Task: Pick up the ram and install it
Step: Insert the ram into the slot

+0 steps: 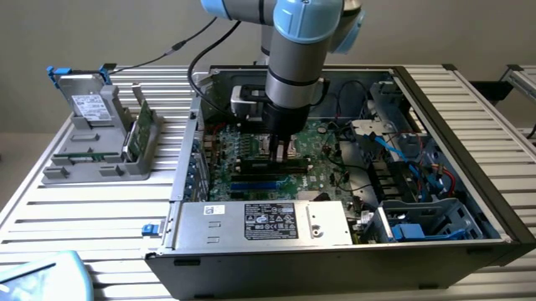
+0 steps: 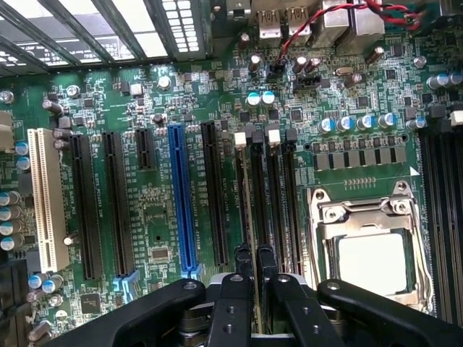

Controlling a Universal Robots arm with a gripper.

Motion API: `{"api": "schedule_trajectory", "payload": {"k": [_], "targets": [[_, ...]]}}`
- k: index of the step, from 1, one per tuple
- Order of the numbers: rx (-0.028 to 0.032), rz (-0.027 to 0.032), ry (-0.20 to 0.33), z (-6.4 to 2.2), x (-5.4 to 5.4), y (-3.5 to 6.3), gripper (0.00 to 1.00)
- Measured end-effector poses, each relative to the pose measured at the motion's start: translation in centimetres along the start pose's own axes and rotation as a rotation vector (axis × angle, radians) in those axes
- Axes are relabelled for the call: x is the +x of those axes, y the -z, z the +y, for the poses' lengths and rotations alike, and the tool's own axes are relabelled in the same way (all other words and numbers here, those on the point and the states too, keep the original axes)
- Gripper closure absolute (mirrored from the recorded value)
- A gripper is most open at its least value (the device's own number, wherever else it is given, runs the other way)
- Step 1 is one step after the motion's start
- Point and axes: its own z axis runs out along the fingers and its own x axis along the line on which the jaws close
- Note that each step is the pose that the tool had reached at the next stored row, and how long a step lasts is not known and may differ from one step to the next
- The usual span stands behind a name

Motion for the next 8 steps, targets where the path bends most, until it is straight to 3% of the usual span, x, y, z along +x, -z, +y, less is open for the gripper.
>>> {"api": "schedule_trajectory", "payload": {"k": [8], "targets": [[0.0010, -0.0024, -0.027, 0.06, 0.01, -0.04, 0.85]]}}
